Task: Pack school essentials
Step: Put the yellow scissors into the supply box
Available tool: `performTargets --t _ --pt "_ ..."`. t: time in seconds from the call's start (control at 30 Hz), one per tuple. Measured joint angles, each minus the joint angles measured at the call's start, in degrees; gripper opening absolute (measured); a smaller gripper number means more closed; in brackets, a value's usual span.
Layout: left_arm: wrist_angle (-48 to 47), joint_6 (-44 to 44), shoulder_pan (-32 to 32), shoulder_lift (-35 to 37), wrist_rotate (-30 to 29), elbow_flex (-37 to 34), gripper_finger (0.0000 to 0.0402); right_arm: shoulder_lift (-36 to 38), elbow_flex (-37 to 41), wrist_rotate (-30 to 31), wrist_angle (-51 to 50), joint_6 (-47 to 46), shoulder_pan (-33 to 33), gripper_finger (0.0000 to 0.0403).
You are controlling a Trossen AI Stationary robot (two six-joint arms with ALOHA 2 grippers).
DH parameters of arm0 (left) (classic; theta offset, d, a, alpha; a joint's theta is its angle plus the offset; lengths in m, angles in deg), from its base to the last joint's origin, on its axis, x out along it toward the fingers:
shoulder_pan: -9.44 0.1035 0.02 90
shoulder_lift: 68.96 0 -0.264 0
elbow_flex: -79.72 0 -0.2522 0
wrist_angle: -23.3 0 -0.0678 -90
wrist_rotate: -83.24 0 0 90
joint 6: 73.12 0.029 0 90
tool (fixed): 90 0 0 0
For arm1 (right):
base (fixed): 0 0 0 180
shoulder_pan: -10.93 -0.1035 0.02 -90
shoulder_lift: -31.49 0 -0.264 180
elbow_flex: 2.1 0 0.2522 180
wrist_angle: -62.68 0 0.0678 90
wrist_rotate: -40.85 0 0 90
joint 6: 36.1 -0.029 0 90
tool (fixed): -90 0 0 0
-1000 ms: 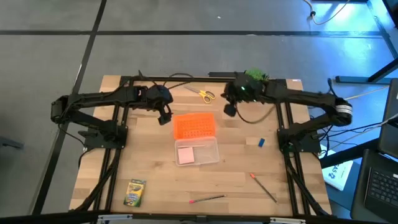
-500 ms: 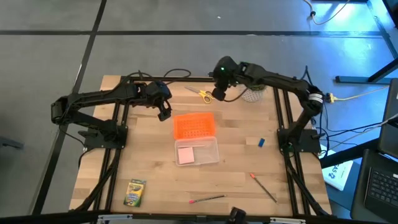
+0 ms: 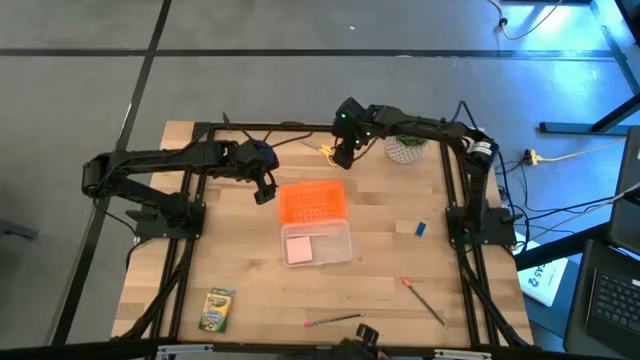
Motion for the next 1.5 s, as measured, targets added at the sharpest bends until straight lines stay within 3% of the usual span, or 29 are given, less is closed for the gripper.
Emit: performTargets --t 0.43,1.37,1.5 --pt "0.07 -1.56 -1.02 0.0 0.0 0.0 0.0396 -8.53 0.0 1.06 5.25 -2.46 6.97 0.0176" --pt "0.15 -1.62 -1.02 0.0 -0.03 0.0 0.0396 -13.69 -0.11 2.95 7.54 2.13 6.57 0.0172" --pt "0.15 -1.62 -1.02 0.0 -0.05 0.0 0.0396 -13.73 -0.11 2.95 7.15 3.04 6.59 0.0153"
